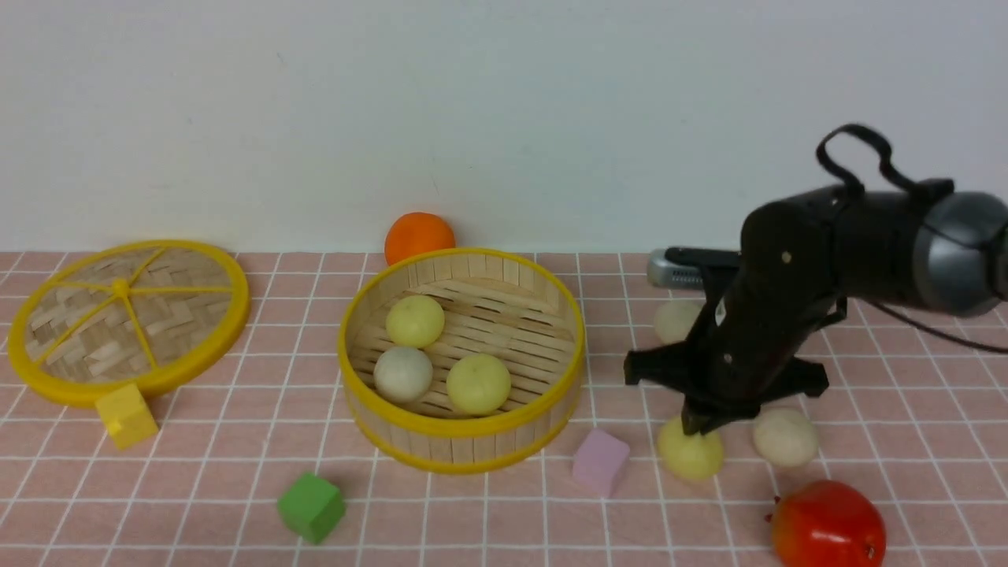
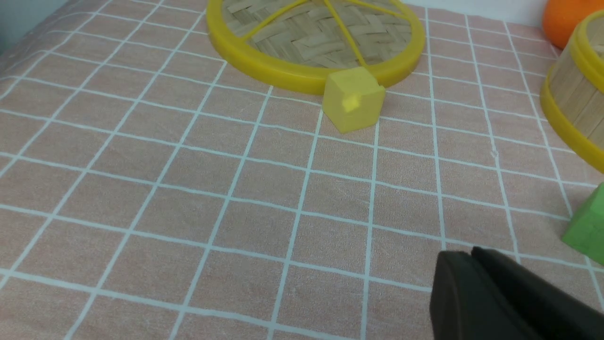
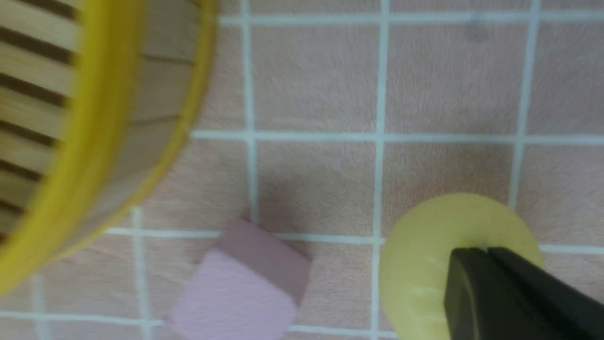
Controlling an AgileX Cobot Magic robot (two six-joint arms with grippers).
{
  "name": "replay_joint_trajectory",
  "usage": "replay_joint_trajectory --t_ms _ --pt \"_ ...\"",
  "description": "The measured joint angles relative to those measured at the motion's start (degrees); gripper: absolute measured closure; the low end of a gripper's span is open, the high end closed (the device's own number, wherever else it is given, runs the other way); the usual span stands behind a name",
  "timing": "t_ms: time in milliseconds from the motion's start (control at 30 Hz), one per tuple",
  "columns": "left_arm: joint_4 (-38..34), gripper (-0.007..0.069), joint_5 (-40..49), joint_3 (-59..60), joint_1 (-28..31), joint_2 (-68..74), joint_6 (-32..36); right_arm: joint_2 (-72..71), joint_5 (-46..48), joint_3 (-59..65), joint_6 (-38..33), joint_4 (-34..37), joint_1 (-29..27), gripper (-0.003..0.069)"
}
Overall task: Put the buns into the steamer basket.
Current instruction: Use the right arm to put the steamed stuffed bun into the steamer, then use the right arm to grab a steamed stuffed bun
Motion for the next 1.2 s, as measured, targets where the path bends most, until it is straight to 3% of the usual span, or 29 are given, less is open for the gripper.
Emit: replay_joint_trajectory --t_ms 400,867,1033,1200 --pt "0.0 0.0553 0.0 0.0 0.0 0.0 0.0 1.0 -7.63 -12.87 -15.8 14.3 5.42 0.0647" --pt "0.0 0.0551 0.0 0.0 0.0 0.0 0.0 11.04 -13.93 -13.06 -16.97 15.46 5.66 0.0628" --pt "0.0 0.0551 0.0 0.0 0.0 0.0 0.0 11.04 -13.62 -14.14 -16.97 15.46 5.66 0.0533" --pt "0.0 0.0551 0.0 0.0 0.0 0.0 0.0 9.14 -9.94 -16.19 -16.97 14.35 5.34 0.0363"
